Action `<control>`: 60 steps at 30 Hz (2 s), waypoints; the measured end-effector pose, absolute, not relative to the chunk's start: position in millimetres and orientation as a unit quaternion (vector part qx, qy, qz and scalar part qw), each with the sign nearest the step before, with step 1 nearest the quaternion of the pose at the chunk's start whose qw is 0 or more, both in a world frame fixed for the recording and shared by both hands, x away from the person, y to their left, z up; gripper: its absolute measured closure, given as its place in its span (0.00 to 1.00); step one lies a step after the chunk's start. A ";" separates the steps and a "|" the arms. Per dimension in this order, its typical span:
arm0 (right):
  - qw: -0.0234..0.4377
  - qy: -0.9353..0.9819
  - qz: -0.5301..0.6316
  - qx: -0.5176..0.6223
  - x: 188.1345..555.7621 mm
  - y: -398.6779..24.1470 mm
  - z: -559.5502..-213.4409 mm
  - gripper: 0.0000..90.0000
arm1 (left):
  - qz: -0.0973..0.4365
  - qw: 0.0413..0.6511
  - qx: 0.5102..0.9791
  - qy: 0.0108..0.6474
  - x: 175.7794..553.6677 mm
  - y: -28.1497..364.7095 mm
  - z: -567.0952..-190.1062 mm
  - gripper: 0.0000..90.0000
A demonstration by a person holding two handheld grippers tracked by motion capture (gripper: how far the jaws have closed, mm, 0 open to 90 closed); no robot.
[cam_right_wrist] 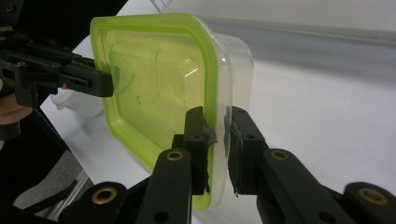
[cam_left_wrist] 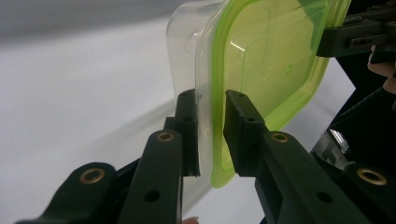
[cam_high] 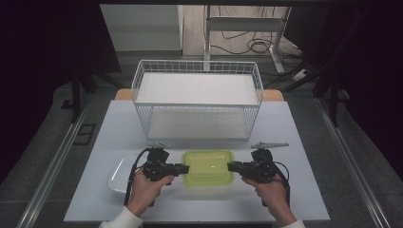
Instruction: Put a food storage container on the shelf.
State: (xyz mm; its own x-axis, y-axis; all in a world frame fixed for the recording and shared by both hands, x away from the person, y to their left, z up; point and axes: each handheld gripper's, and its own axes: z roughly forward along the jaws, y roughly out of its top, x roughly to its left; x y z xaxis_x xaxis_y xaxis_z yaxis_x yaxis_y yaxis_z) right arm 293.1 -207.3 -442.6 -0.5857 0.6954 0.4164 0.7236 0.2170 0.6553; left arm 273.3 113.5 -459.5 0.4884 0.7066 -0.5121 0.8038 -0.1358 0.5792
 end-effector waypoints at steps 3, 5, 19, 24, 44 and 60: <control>0.008 -0.783 -0.433 -0.447 291.5 -206.6 -438.8 0.87 | -0.055 0.427 0.751 0.501 272.2 114.1 -457.2 0.85; 0.002 -0.784 -0.434 -0.443 290.5 -206.0 -436.8 0.87 | -0.050 0.430 0.750 0.499 271.4 114.6 -455.2 0.86; -0.028 -0.784 -0.456 -0.420 284.0 -202.8 -424.7 0.87 | -0.028 0.448 0.752 0.482 267.6 120.7 -439.1 0.86; -0.037 -0.784 -0.463 -0.413 282.4 -202.5 -421.9 0.87 | -0.026 0.453 0.753 0.477 267.4 122.7 -435.7 0.86; -0.087 -0.792 -0.477 -0.371 274.6 -198.1 -407.1 0.87 | 0.004 0.465 0.759 0.455 264.0 127.0 -420.4 0.86; -0.104 -0.791 -0.488 -0.354 278.0 -189.1 -393.0 0.87 | 0.014 0.477 0.757 0.447 268.7 138.3 -401.9 0.87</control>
